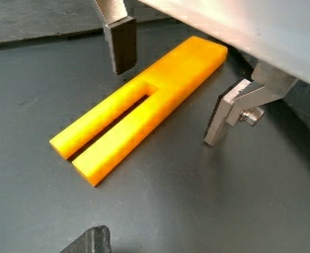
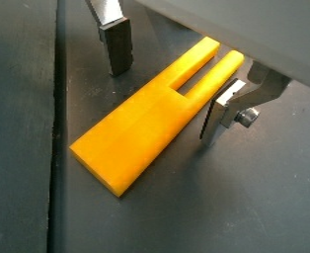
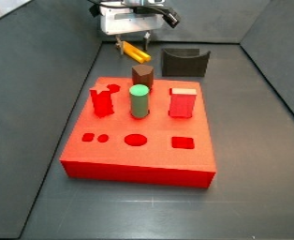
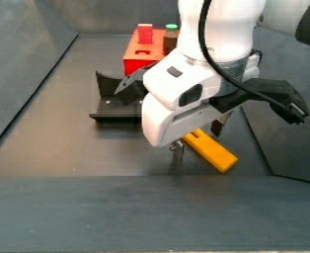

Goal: Pick up the square-circle object. Move up. Rotate the square-circle object. Place the square-circle object on the fixture. Regrasp the square-circle object. Move to above the board. Insert the square-circle object.
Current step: Pick up the square-circle object.

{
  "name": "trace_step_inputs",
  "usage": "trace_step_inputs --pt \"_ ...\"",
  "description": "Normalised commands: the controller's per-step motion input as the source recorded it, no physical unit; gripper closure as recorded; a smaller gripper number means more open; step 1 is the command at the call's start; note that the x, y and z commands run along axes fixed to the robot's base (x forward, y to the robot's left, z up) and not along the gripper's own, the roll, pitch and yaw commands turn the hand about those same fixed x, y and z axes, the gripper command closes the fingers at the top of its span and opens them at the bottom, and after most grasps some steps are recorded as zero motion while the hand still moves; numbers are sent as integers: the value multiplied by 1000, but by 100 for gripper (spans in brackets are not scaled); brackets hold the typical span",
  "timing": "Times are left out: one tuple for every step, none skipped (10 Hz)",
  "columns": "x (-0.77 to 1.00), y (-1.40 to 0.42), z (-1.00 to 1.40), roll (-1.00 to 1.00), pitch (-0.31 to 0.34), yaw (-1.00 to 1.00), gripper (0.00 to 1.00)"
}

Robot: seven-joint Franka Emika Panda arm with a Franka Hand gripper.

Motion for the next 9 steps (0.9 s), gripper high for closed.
trace_step_inputs --pt "-154 -46 -349 -6 -407 163 0" --pt "0 0 0 0 0 0 100" --pt "0 0 0 0 0 0 100" --pt "0 0 0 0 0 0 100" --pt "0 0 0 0 0 0 100" --pt "0 0 0 0 0 0 100" --pt "0 0 0 0 0 0 100" --pt "0 0 0 0 0 0 100" --pt "0 0 0 0 0 0 100"
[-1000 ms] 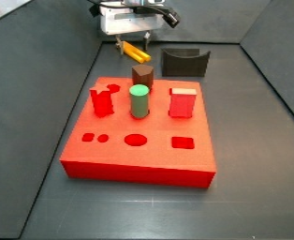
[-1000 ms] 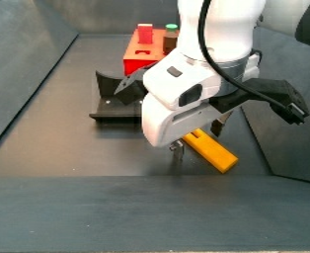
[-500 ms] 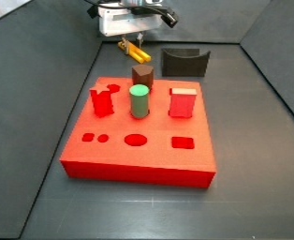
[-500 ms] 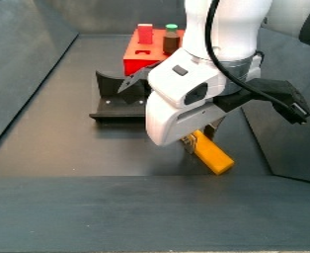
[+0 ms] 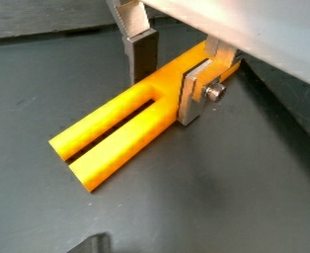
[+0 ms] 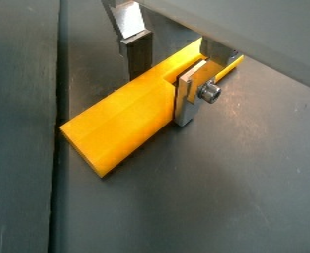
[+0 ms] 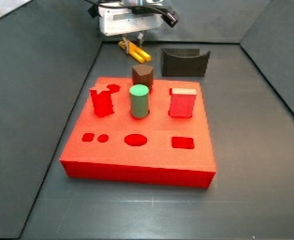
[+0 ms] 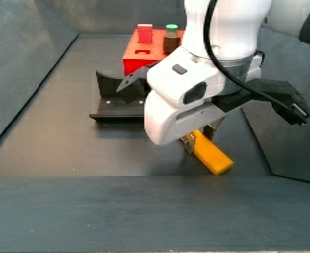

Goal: Pick up the square-circle object. Move up. Rotate the square-circle object. Place the square-circle object on the fixture. Regrasp the square-circle object. Move to above the board. Insert the square-circle object.
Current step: Pick up the square-circle object, then move up.

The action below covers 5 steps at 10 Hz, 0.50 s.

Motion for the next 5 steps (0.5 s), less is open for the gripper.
trace_step_inputs --pt "0 0 0 0 0 0 100" --pt "0 0 0 0 0 0 100" --pt "0 0 0 0 0 0 100" --pt "0 0 833 0 0 0 100" --pt "-33 -17 779 -7 28 -11 100"
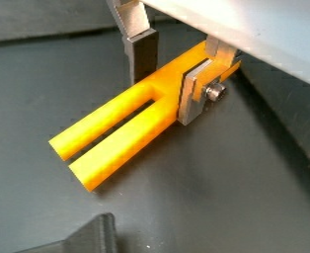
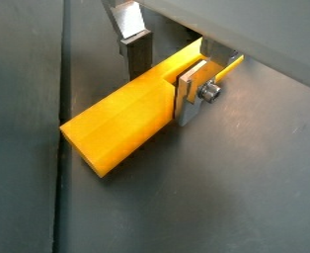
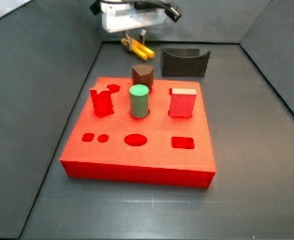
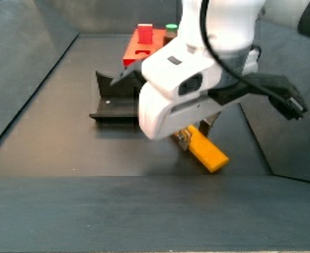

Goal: Pick up the square-circle object. Move up. Rotate the square-circle object. Place the square-circle object on the fixture. Regrasp the square-circle object. Move to above the board. Insert the square-circle object.
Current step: Move up, then rotate the square-circle object.

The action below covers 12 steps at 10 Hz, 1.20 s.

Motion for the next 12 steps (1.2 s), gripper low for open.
trace_step_inputs --pt "-45 -13 712 3 49 -14 100" --pt "-22 -1 565 23 90 -17 100" --pt "-9 2 443 36 118 -12 100" --pt "-10 -3 283 66 136 -4 100" --pt "-13 -10 169 91 141 4 100" --pt "-184 -1000 769 0 0 0 100" --pt "-182 -1000 765 7 -4 4 100" --pt "-169 -880 760 60 -15 10 100" --pt "-93 -647 647 111 7 15 100" --pt "-57 -464 534 149 39 22 100" --pt "-42 -342 455 164 58 27 100" --pt "-32 -56 257 141 84 32 100"
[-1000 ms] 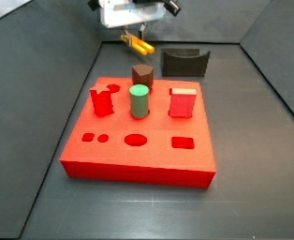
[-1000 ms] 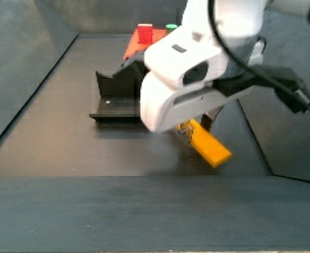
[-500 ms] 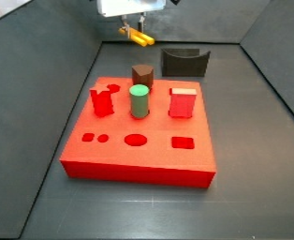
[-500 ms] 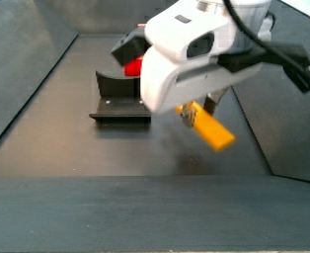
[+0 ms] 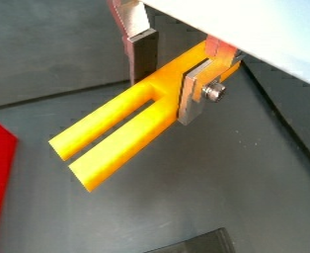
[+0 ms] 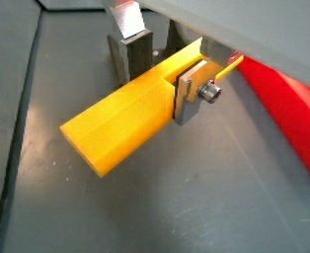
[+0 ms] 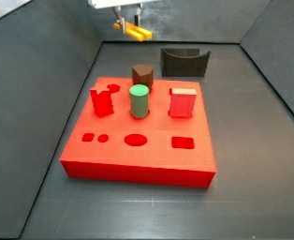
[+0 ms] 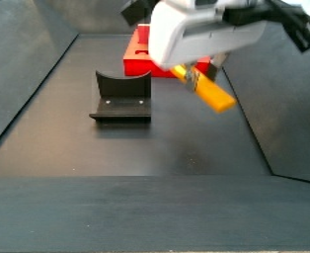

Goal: Pick up the square-circle object. Move up. Rotate the square-circle object. Place the square-circle object on the fixture. Regrasp the square-circle object. Move to above the board. Insert the square-circle object.
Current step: Rotate the square-circle object.

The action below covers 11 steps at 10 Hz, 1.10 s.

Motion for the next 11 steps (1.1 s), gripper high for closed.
trace_step_inputs --pt "-25 3 180 119 95 28 100" --pt "0 0 0 0 0 -1000 100" --pt "12 -3 -44 0 0 -1000 100" --pt "15 14 -41 -2 -2 -1000 100" --pt "20 14 -33 -2 -2 -1000 100" --pt "24 15 -22 -3 -3 -1000 100" --pt "26 15 -18 -3 -3 -1000 100" --pt "27 15 -16 -3 -3 -1000 100" --pt "27 16 -15 -3 -3 -1000 100" --pt "27 17 -13 -3 -3 -1000 100" --pt "28 17 -13 -3 -3 -1000 100"
